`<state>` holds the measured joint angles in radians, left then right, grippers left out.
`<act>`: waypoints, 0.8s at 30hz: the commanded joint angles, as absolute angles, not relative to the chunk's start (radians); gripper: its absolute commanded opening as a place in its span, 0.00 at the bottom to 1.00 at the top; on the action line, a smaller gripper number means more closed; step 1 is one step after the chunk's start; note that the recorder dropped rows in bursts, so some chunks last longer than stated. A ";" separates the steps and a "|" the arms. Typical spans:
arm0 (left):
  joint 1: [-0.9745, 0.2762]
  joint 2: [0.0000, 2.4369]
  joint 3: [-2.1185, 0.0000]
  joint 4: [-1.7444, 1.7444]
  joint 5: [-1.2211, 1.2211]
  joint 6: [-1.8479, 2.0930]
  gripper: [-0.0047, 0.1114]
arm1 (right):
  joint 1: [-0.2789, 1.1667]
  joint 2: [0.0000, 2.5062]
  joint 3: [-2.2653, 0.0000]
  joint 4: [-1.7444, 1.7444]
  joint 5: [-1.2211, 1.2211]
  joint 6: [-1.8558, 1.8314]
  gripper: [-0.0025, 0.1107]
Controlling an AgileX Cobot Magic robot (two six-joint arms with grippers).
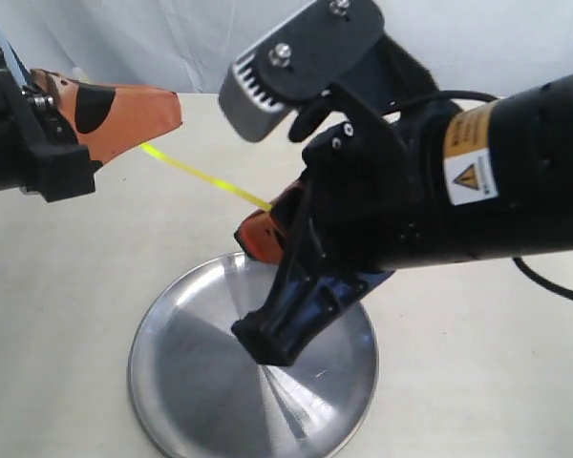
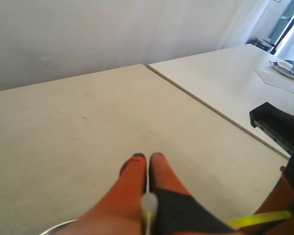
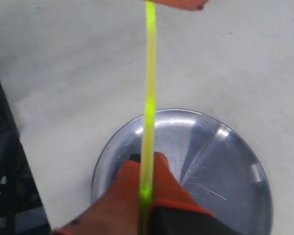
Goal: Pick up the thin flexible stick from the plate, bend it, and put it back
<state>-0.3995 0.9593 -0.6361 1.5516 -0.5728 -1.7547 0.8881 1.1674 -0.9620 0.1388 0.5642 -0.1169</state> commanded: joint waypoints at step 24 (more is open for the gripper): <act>-0.393 0.955 -0.639 1.487 -0.755 -1.715 0.07 | 0.892 1.284 -0.963 0.066 0.665 -0.116 0.02</act>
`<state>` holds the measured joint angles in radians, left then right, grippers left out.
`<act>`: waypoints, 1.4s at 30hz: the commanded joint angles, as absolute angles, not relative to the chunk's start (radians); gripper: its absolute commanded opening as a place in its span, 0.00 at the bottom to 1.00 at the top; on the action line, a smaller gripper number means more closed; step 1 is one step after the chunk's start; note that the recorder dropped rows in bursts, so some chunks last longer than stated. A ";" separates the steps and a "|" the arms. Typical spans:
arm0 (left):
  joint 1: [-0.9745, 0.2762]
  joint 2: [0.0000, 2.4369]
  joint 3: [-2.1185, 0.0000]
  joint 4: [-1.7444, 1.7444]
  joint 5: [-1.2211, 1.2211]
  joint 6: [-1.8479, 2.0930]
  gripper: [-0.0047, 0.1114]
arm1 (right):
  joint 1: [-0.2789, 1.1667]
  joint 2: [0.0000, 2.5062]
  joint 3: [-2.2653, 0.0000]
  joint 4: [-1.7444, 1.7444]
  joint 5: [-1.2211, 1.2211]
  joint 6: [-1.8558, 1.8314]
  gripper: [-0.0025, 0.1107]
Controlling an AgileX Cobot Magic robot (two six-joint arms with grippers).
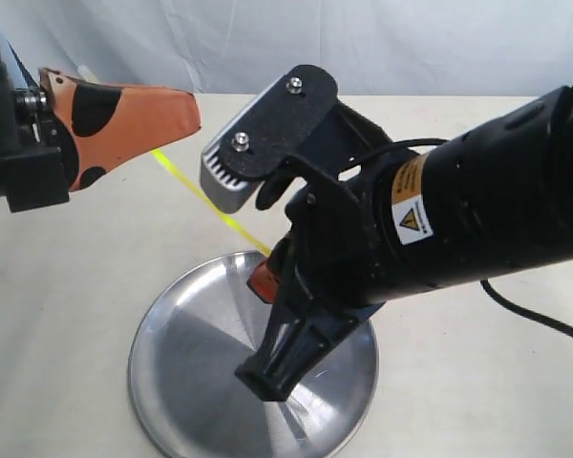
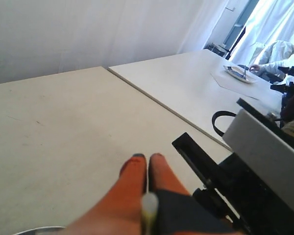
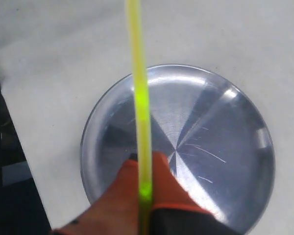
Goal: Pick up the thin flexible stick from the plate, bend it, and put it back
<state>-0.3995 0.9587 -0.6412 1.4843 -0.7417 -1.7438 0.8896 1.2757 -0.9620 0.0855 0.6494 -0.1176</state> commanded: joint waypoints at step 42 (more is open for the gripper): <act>-0.391 0.523 -0.620 1.744 -0.316 -1.825 0.04 | 0.767 1.760 -0.789 0.080 0.382 -0.054 0.02</act>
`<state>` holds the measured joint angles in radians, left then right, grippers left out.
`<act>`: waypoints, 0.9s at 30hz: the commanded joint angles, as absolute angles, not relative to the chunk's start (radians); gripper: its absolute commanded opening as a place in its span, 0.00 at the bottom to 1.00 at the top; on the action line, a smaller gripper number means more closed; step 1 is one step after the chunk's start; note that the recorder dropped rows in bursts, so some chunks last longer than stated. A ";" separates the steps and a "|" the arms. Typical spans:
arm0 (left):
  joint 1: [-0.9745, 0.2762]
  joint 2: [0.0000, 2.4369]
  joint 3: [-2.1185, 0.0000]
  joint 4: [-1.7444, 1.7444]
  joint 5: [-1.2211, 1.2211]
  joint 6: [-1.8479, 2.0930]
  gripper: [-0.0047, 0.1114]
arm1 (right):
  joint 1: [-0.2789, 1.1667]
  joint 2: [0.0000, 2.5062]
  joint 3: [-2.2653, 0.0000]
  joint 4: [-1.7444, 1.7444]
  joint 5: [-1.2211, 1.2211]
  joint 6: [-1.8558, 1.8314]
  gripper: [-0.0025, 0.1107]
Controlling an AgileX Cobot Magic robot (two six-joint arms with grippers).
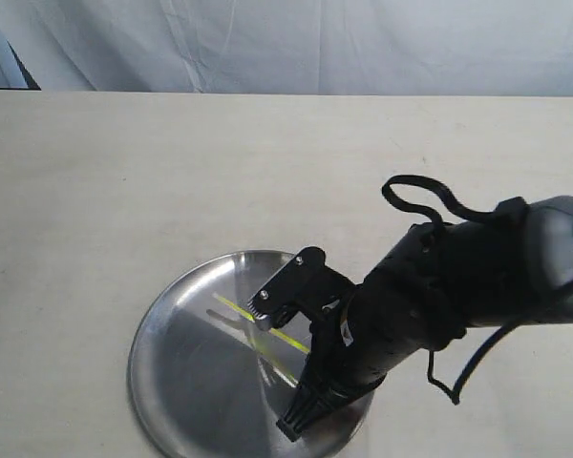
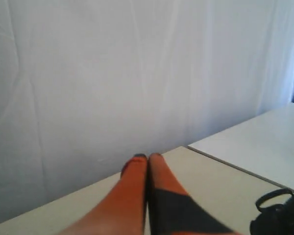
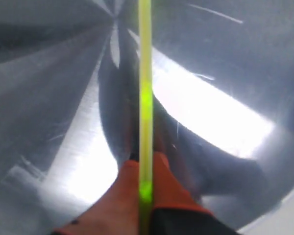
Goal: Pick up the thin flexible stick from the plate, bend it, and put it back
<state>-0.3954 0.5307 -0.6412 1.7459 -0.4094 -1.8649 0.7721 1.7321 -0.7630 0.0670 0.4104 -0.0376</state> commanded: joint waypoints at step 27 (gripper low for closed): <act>-0.391 0.523 -0.347 1.744 -0.095 -1.712 0.04 | 0.769 1.256 -0.836 0.120 0.454 -0.102 0.02</act>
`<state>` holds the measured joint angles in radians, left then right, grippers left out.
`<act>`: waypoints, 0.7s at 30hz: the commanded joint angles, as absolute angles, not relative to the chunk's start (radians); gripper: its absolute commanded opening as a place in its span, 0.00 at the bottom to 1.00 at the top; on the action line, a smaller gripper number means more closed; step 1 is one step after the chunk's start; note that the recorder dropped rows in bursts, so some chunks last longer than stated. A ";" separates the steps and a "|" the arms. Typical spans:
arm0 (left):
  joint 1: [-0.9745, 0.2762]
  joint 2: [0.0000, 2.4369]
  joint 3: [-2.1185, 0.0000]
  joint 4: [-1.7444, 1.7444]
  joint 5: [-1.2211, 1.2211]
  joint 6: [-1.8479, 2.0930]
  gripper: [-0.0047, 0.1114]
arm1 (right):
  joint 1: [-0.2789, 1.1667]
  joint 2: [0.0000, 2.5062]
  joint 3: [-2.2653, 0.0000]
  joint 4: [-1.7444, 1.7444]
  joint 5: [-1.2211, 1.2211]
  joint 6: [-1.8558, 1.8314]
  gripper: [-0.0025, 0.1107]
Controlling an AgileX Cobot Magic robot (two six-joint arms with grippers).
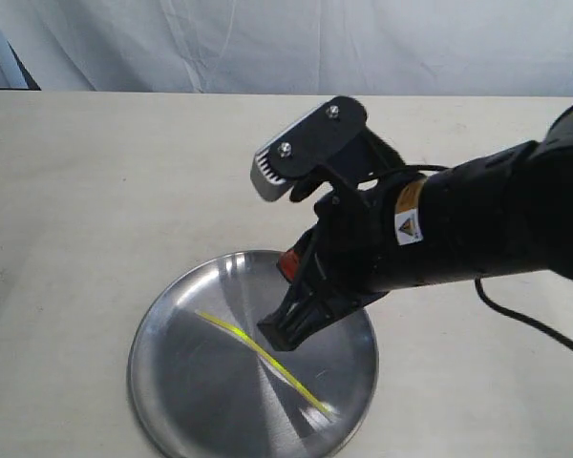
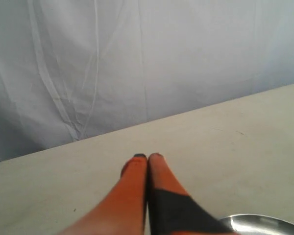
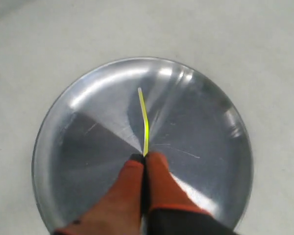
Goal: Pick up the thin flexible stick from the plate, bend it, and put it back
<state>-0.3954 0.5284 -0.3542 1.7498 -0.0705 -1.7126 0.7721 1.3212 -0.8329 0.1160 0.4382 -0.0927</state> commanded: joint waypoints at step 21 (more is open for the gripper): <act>-0.295 0.387 -0.318 1.682 -0.110 -1.776 0.04 | 0.769 1.224 -0.836 0.120 0.431 -0.102 0.02</act>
<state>-0.3564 0.4674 -0.3390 1.7477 -0.0693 -1.7108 0.7721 1.2308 -0.8348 0.1197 0.4406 -0.0967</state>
